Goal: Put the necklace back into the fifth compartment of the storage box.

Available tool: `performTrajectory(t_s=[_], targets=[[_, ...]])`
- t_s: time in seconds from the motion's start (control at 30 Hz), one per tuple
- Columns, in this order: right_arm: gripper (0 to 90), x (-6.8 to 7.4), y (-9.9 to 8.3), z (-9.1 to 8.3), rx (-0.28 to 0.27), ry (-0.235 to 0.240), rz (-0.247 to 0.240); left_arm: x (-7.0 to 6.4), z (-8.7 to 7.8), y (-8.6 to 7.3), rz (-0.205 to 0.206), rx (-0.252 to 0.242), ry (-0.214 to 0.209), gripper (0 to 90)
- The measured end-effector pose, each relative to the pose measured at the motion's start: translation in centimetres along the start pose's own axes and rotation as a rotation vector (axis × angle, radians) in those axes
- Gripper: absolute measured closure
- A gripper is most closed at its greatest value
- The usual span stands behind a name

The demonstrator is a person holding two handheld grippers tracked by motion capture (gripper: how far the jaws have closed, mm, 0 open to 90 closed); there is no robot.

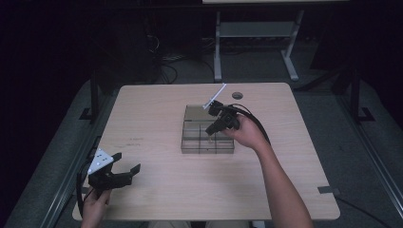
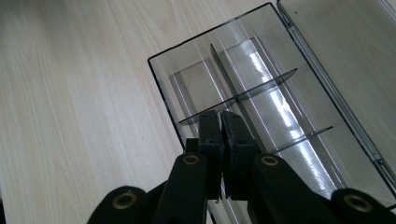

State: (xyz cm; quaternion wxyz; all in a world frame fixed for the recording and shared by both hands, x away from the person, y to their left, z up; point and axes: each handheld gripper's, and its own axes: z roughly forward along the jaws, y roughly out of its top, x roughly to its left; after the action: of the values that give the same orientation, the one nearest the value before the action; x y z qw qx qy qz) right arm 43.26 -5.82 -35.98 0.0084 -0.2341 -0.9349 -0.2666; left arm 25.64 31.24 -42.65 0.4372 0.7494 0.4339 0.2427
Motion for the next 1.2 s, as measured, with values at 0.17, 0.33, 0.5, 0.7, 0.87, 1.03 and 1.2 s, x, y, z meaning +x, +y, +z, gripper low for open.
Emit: performTrajectory(t_s=[0.17,0.33,0.5,0.7,0.87,1.03,1.2], targets=[[87.1,-0.3,-0.1,0.6,0.002,0.010,0.013,-0.1,0.0,0.0,-0.005,-0.002,0.000,14.1],[87.1,-0.7,-0.4,1.1,-0.001,0.018,0.024,-0.1,0.0,0.0,-0.006,-0.003,0.001,14.1],[87.0,-1.1,-0.7,1.7,0.006,0.024,0.037,-0.1,0.1,0.0,-0.008,-0.003,0.001,14.1],[87.0,-1.4,-0.8,2.2,0.010,0.027,0.046,-0.1,0.2,0.0,-0.002,0.000,0.000,14.1],[87.0,-1.4,-0.8,2.5,0.018,0.026,0.053,-0.1,0.2,0.0,-0.003,0.000,0.000,14.1],[87.0,-1.4,-0.8,2.8,0.022,0.029,0.050,-0.1,0.2,0.0,0.000,0.000,-0.001,14.1],[87.0,-1.5,-0.9,3.2,0.028,0.035,0.059,-0.1,0.1,0.0,-0.003,-0.004,-0.001,14.1]])
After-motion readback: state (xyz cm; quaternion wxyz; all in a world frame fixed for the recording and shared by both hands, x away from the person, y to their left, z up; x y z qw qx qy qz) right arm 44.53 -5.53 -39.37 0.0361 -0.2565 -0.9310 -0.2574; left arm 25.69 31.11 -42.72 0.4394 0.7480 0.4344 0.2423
